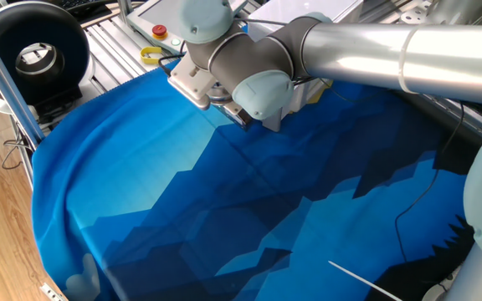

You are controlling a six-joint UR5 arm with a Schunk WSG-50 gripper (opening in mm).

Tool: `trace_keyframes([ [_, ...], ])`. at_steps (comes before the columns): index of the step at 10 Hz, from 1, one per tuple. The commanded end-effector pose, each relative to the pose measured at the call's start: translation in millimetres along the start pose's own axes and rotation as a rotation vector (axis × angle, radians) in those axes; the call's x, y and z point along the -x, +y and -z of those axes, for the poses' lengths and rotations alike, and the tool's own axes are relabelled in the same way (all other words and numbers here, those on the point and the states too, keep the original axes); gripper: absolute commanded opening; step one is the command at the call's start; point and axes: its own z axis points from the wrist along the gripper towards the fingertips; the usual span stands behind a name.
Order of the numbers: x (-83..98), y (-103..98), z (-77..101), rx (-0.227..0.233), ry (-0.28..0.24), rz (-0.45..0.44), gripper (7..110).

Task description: Grasp the handle and open the drawer

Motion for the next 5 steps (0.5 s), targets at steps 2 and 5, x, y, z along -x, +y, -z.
trace_keyframes([
  [2, -18.0, 11, -3.4, 0.033, 0.040, -0.034, 44],
  [5, -27.8, 13, -6.7, 0.028, 0.051, -0.034, 44],
])
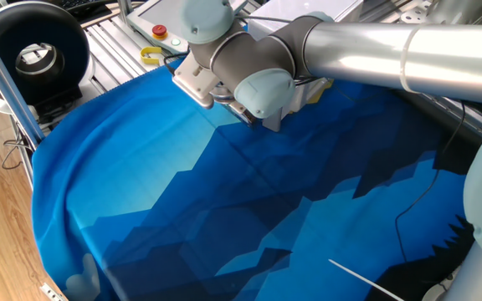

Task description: Grasp the handle and open the drawer

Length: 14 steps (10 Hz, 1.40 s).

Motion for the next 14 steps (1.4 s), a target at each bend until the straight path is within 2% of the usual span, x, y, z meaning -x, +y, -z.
trace_keyframes([
  [1, -12.5, 2, -2.5, -0.003, 0.020, -0.019, 44],
  [4, -12.0, -3, -2.4, -0.021, 0.016, -0.041, 44],
  [5, -12.2, -4, -2.7, -0.028, 0.016, -0.049, 7],
  [7, -13.1, -4, -3.8, -0.029, 0.017, -0.065, 7],
  [9, -17.9, -15, -4.0, -0.072, 0.035, -0.079, 7],
  [14, -9.2, -5, -5.6, -0.034, 0.005, -0.057, 7],
])
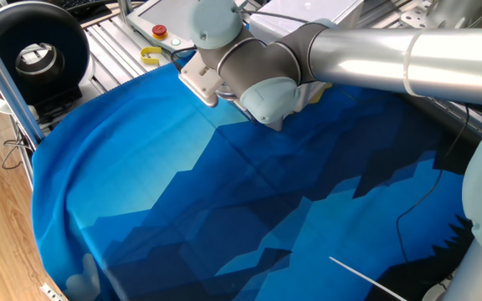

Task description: Grasp the handle and open the drawer

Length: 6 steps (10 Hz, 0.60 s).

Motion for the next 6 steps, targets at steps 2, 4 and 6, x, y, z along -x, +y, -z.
trace_keyframes([
  [2, 12.2, 6.3, 0.6, 0.029, -0.036, -0.012, 7],
  [4, 14.5, 6.9, 2.2, 0.036, -0.045, -0.016, 7],
  [6, 11.9, 7.2, 7.0, 0.045, -0.045, -0.008, 7],
])
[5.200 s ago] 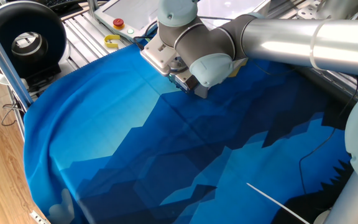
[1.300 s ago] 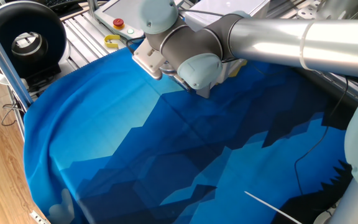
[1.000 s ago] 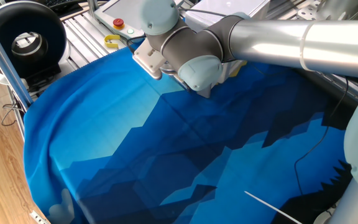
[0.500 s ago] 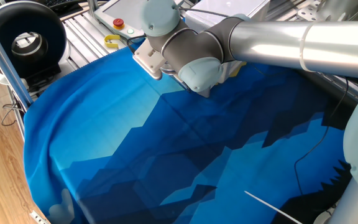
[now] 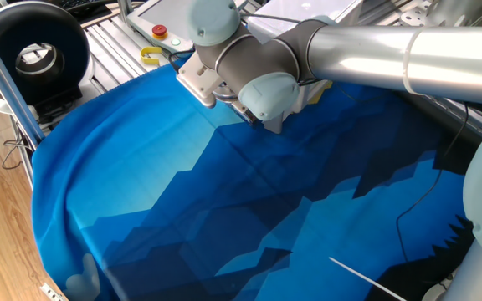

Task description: Grasp the handle and open the drawer

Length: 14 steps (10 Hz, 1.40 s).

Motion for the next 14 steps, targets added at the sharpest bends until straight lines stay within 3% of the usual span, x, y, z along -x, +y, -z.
trace_keyframes([
  [1, 0.1, 2, 7.5, 0.021, -0.018, -0.005, 7],
  [5, 2.9, 1, 16.1, 0.035, -0.021, -0.001, 7],
  [9, 29.5, 3, 5.4, 0.037, -0.087, -0.034, 7],
  [14, 38.3, 0, 15.6, 0.043, -0.072, -0.046, 7],
])
